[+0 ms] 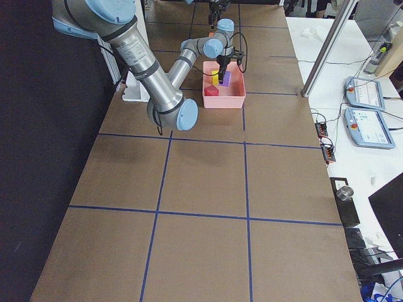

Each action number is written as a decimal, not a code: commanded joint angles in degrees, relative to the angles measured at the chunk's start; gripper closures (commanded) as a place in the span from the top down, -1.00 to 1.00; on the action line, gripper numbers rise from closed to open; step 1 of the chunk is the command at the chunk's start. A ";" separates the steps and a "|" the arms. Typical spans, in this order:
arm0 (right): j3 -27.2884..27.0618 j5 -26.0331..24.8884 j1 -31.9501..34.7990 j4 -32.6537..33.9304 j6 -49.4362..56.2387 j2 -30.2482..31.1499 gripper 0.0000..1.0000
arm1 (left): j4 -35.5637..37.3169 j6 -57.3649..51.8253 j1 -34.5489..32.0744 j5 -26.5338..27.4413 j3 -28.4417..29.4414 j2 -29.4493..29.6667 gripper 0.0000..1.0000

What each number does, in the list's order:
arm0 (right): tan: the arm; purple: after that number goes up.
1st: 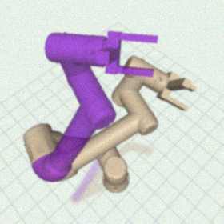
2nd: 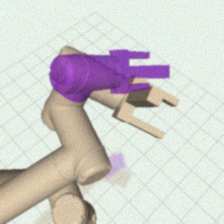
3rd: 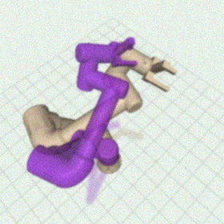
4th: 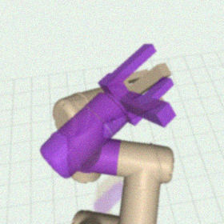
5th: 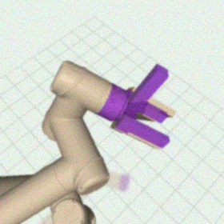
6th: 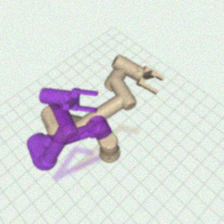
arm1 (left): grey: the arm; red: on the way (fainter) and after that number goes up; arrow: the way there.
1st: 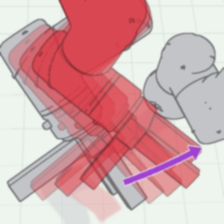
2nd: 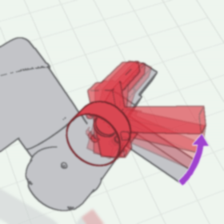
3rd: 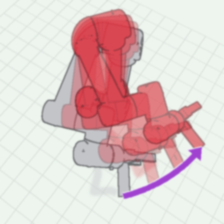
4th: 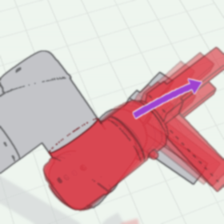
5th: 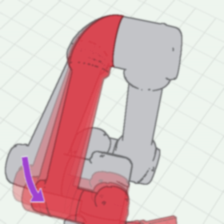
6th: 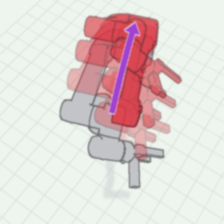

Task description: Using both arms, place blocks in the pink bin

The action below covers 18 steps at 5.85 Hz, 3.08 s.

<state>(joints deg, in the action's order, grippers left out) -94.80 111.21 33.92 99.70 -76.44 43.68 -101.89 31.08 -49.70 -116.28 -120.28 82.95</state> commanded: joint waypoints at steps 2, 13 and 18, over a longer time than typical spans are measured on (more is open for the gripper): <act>-1.43 -0.82 -0.26 -0.03 0.50 1.05 1.00 | -24.42 16.88 0.65 0.09 13.01 -3.06 1.00; -10.03 -0.12 1.92 -0.03 6.18 8.95 1.00 | -17.79 16.73 4.80 0.18 13.61 6.49 -0.17; -17.25 10.23 18.77 -0.03 37.25 25.19 1.00 | 23.40 29.16 7.67 0.44 10.30 44.62 -0.17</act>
<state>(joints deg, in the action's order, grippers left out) -111.29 119.23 48.91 99.79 -46.79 65.16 -80.20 55.42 -43.60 -115.96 -112.02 122.11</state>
